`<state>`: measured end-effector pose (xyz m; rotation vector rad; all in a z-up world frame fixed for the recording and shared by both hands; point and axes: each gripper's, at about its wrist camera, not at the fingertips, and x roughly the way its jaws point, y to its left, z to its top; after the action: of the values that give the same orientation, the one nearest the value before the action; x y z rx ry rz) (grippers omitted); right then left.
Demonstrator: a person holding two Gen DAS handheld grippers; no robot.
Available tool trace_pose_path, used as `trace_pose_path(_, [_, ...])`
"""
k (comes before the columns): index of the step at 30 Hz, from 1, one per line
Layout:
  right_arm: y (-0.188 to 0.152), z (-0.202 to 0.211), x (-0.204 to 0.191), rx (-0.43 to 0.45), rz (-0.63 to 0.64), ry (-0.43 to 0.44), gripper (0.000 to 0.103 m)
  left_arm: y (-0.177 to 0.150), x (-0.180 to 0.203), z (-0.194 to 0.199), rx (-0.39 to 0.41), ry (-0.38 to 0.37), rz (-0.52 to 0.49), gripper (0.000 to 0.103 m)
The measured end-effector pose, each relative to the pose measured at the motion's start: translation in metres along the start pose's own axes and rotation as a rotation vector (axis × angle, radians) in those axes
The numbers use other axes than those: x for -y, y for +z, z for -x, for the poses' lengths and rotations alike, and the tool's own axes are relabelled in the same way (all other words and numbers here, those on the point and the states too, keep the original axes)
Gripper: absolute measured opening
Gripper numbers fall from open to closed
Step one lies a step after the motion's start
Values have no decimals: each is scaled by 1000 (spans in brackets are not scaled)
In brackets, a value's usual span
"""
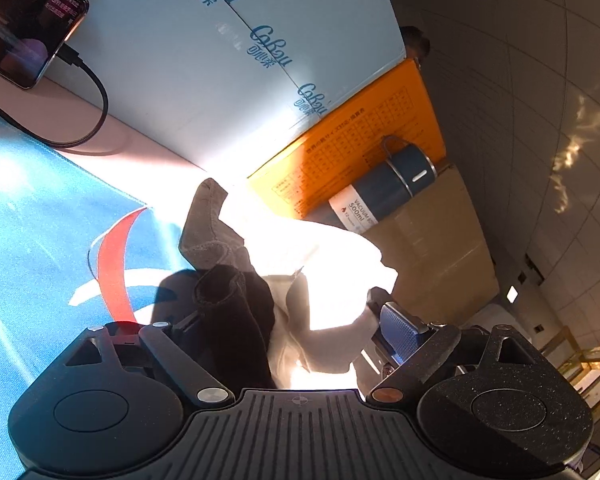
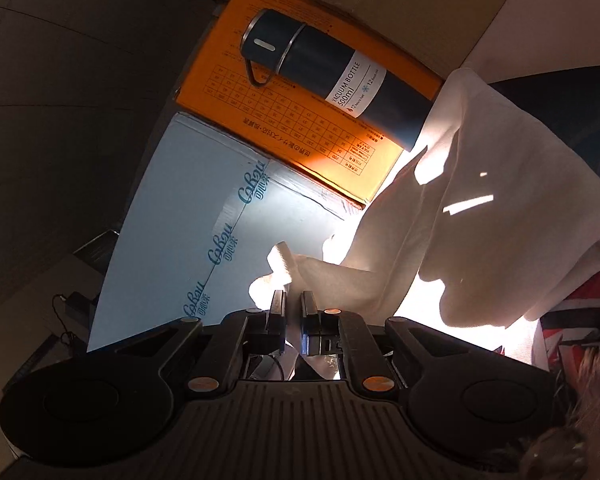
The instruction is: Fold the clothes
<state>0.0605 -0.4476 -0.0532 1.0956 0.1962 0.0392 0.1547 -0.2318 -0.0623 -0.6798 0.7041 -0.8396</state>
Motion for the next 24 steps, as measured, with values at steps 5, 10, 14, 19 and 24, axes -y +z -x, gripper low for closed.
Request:
trace_pose_path(5, [9,10,7,36,-19,26,7,-1,-16,-6,-51,74,23,7])
trace_pose_path(10, [19,30,3,134,-6,94,7,9,-10,21,62,-36,1,4])
trace_pose_path(14, [26,46,3,266,46,27,6,15,-11,43,132,-52,-11,4])
trace_pose_path(19, [35,61,13,344,-14,42,6,19,1,71,224,-17,-64,4])
trace_pose_path(24, [39,89,12,440,-29,107,6,23,9,115,332,44,-140,4])
